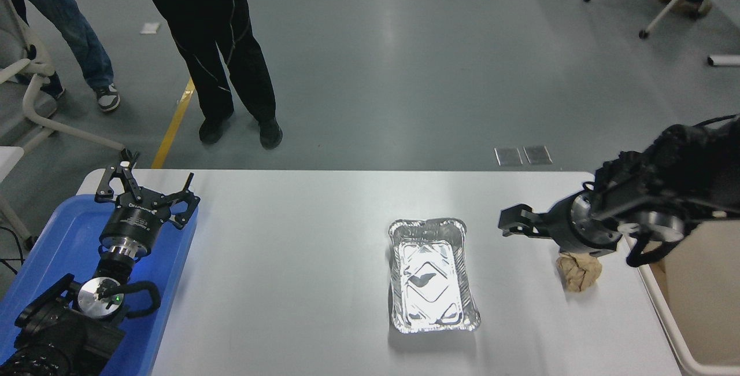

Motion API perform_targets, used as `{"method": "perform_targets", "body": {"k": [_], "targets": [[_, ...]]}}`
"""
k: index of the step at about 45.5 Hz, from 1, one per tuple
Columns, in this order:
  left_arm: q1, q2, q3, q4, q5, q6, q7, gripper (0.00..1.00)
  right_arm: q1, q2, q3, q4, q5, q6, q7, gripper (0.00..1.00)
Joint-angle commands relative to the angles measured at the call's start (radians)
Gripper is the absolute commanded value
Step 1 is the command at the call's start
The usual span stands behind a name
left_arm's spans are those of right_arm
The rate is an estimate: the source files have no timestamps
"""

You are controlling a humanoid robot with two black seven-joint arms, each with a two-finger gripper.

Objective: Pick up foil plate and place in dustbin

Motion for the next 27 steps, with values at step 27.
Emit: {"method": "perform_targets", "body": {"k": [27], "targets": [[-0.001,0.000,0.002,0.000,0.000,0.000,0.001,0.99,-0.373,0.059,0.101,-0.305,0.022,-0.100,0.023,1.00]]}}
